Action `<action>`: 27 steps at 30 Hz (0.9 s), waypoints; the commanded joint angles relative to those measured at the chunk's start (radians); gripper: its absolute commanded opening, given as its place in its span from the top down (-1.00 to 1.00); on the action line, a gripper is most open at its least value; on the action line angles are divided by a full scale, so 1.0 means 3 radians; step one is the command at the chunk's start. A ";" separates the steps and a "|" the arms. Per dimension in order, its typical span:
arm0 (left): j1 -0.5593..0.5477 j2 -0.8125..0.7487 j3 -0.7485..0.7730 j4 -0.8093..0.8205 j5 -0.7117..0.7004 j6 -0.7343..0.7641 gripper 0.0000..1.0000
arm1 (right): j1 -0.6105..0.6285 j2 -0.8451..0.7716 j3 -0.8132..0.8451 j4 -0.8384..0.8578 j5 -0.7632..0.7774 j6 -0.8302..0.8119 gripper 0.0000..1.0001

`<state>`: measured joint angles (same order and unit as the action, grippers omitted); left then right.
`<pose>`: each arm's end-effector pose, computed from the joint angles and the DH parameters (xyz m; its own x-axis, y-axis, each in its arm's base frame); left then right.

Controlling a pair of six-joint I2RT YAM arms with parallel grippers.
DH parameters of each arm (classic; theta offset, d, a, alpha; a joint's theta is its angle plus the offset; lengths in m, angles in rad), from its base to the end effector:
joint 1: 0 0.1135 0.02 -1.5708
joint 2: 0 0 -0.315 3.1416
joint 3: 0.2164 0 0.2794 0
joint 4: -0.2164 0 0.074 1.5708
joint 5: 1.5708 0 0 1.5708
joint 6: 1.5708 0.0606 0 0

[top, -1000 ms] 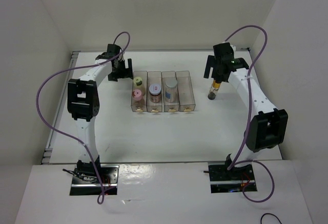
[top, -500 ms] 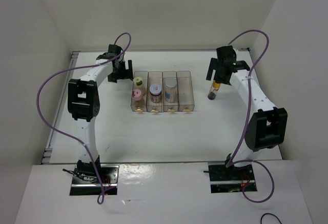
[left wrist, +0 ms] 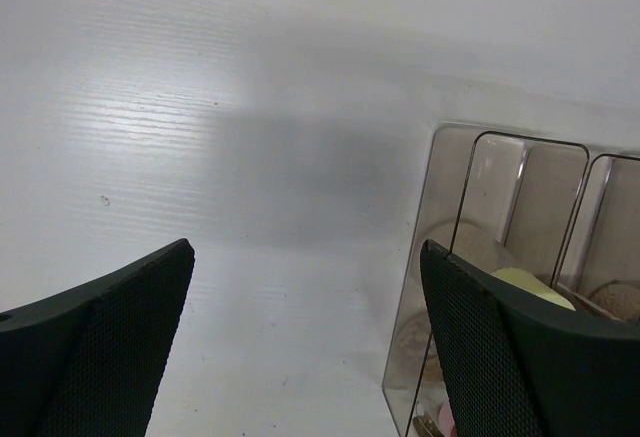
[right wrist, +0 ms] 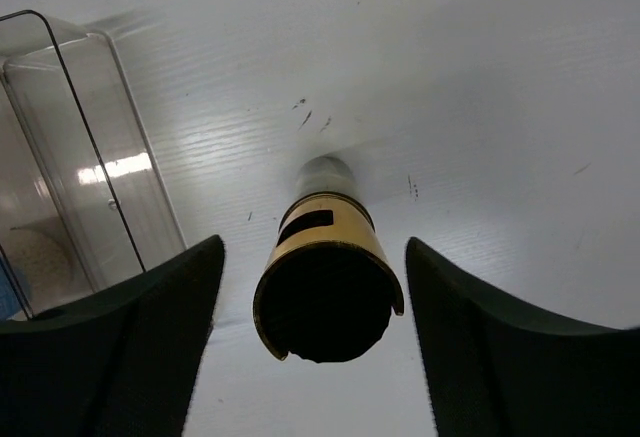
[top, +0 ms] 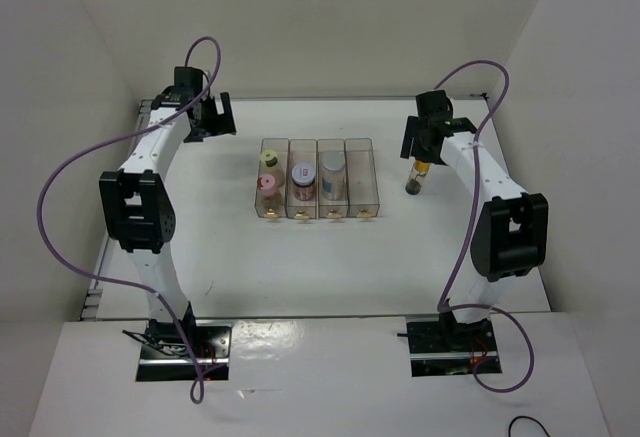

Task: Organize the condiment bottles

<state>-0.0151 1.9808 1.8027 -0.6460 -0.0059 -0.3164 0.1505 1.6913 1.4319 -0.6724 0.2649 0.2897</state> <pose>0.5161 -0.0074 0.3143 -0.7009 -0.3006 -0.6469 -0.2178 0.9537 -0.2072 0.4137 0.0467 0.3079 -0.7578 0.1639 -0.6316 0.2360 0.9713 -0.0310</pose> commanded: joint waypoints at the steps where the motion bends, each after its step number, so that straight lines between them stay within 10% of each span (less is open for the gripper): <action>1: 0.0040 -0.0140 0.0040 -0.0061 -0.0016 0.0047 -1.00 | -0.0016 -0.0013 -0.0012 0.0160 0.0032 -0.0056 -0.47; 15: 0.0071 -0.0242 -0.0189 -0.0030 0.0055 0.0017 -1.00 | -0.0016 -0.0110 0.0365 -0.0197 0.0190 -0.0025 0.91; 27: 0.0163 -0.0242 -0.0885 0.0251 0.0214 -0.0116 -1.00 | 0.0515 -0.0167 0.1317 -0.0479 -0.0030 -0.0127 1.00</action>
<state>0.0231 1.9469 1.5673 -0.6151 0.0326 -0.3229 0.2256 1.6547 1.7840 -0.7963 0.2554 0.2630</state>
